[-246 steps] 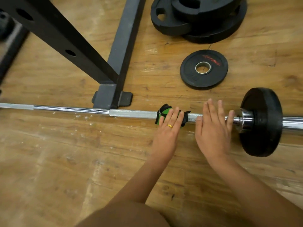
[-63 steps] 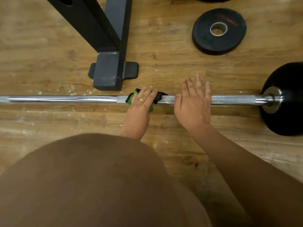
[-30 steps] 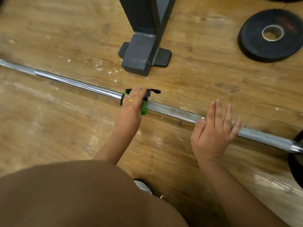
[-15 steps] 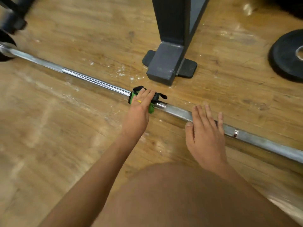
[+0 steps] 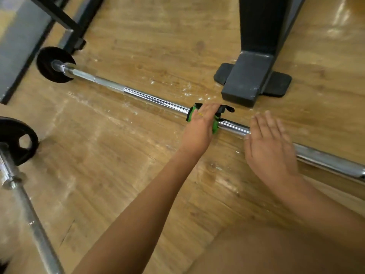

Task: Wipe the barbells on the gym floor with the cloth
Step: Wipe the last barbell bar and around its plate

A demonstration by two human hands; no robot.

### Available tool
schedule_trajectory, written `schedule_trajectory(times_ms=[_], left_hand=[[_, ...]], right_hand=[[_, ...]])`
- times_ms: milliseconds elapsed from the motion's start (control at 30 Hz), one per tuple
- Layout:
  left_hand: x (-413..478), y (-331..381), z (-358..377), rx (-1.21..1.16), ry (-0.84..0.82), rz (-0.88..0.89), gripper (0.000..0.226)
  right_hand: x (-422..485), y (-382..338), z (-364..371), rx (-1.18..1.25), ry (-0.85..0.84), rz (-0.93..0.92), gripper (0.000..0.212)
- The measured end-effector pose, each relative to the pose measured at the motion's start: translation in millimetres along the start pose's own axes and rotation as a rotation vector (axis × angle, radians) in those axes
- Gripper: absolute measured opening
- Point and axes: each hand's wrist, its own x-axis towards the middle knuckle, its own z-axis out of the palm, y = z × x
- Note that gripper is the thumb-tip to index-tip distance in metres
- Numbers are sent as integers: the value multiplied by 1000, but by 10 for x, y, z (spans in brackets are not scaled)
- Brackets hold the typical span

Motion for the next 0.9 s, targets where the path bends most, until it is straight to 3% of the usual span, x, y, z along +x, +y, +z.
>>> schedule_trajectory(times_ms=[200,300,367,533,733,900], left_hand=[[-260,158,123,7,-75,129,61],[-135,-105,53,-16,50,-85,55],[-165,-72,52,-34,80,-127,55],[-470,284,176,0,-75,135,62],[-286,147,121,-37,24,-110,57],[-362,297,171,-8,-60,51,58]], right_hand=[[-13,-31,21,-5,20,-29,59],[-39,-78,4,-3,-8,-8,60],[-35,-80,-8,10,-41,-12,58],[23,15,-159,128,-161,-32,55],[38,106,-193,156,-196,-88,56],[59,76,-162,161,-196,-65,56]])
